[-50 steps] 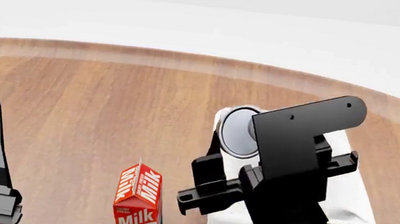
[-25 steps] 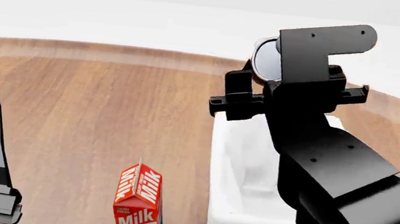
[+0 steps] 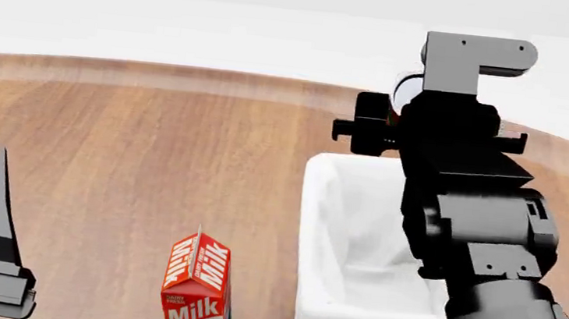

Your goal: Pick up the alphabet soup and the tomato sauce, and put them in the basket.

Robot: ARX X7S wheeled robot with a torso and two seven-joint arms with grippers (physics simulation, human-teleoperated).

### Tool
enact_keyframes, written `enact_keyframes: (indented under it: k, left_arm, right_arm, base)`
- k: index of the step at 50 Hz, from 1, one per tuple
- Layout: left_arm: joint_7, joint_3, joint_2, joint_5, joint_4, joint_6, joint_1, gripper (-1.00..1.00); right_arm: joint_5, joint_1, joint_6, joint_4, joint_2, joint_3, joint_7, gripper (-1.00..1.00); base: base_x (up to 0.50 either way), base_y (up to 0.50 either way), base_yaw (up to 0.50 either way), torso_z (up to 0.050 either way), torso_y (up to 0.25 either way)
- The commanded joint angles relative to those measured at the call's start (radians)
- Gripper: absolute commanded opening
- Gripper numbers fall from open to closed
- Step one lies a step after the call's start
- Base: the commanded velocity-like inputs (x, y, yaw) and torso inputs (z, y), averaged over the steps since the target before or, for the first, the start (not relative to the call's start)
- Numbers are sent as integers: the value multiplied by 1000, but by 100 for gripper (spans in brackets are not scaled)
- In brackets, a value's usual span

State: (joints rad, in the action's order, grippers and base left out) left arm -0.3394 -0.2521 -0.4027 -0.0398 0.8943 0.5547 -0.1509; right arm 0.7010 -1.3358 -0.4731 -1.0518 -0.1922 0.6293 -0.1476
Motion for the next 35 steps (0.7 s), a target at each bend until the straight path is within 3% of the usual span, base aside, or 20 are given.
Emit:
enact_keyframes:
  k: [1, 18, 35]
  left_arm:
    - [-4, 1, -1, 3, -5, -9, 5, 100]
    - [-5, -4, -2, 5, 0, 1, -2, 100]
    - [-10, -6, -5, 7, -5, -6, 1, 100]
  right_arm:
    - [-116, -51, 40, -256, 65, -38, 77, -100]
    - [-387, -22, -111, -256, 75, -285, 135, -100]
    - [-568, 1, -163, -256, 89, -438, 179, -100]
  base:
    - [0, 0, 0, 0, 0]
    - [0, 0, 0, 0, 0]
    - [0, 0, 0, 0, 1]
